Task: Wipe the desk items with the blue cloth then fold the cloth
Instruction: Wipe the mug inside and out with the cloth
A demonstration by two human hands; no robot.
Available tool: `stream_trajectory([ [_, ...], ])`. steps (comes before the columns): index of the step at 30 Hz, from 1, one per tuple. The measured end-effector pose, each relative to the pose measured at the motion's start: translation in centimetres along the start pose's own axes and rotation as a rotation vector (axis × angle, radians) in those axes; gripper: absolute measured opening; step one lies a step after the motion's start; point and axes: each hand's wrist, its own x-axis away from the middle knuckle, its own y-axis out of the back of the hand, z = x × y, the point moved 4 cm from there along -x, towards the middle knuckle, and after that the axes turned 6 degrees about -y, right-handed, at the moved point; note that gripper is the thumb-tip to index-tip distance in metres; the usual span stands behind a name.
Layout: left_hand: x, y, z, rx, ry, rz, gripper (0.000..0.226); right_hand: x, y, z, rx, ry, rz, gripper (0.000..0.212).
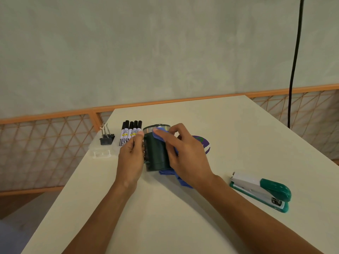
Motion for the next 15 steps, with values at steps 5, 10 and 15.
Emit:
stream_trajectory([
  [5,0.1,-0.1,0.0,-0.002,0.007,-0.042,0.045,0.0,0.2,-1.4,-0.085,-0.094,-0.046,0.04],
  [10,0.4,-0.4,-0.8,0.066,-0.011,-0.08,0.054,0.1,0.9,-2.1,-0.233,-0.233,-0.067,0.037],
  [15,0.0,-0.2,-0.7,0.126,0.01,-0.09,0.053,-0.2,1.4,-2.8,-0.294,-0.328,-0.047,0.037],
])
